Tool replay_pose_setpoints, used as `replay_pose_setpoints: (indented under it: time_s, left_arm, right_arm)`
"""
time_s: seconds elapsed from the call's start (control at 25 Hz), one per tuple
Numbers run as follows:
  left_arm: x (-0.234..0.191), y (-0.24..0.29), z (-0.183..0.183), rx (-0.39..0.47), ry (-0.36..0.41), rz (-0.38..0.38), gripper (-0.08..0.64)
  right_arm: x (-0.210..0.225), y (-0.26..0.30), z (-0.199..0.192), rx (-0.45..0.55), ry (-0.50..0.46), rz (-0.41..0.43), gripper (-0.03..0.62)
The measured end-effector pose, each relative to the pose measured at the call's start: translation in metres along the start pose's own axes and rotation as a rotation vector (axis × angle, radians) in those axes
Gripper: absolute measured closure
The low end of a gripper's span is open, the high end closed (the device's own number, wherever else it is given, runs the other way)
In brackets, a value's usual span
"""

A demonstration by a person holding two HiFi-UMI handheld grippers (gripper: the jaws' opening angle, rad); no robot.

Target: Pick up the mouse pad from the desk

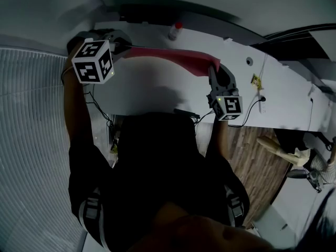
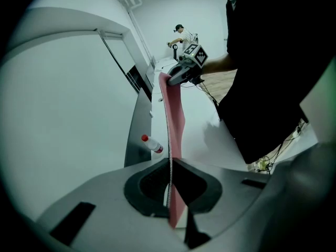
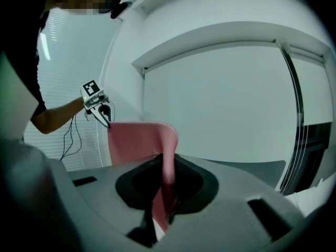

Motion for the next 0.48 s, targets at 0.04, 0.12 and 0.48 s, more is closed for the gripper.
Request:
replay_pose_setpoints:
  time_s: [0.04,0.12,0.48]
  left_arm:
    - [-0.003,-0.003,0.001,0.002,-0.004,0.010,0.545]
    - [-0.009,-0.010,0.004,0.004,-0.009,0.028,0.545]
    - [-0.014,-0.033,0.015,0.028,0.009,0.057,0.545]
  right_arm:
    - [0.000,-0.001,0.004,0.004,0.004,-0.003,0.555]
    - [-0.001,-0.003,0.012,0.015,0.007,-0.010,0.555]
    - [-0.002,-0.014,0.037,0.047,0.007,-0.023,0.555]
Point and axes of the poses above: the fingertips, and each gripper's own axes: y forward along the fingers, x to its right, z out of its top, the point moved 6 cm from there along -y, backward along the fingers, and after that the axes turned 9 degrees about z, right-handed, at the moved point
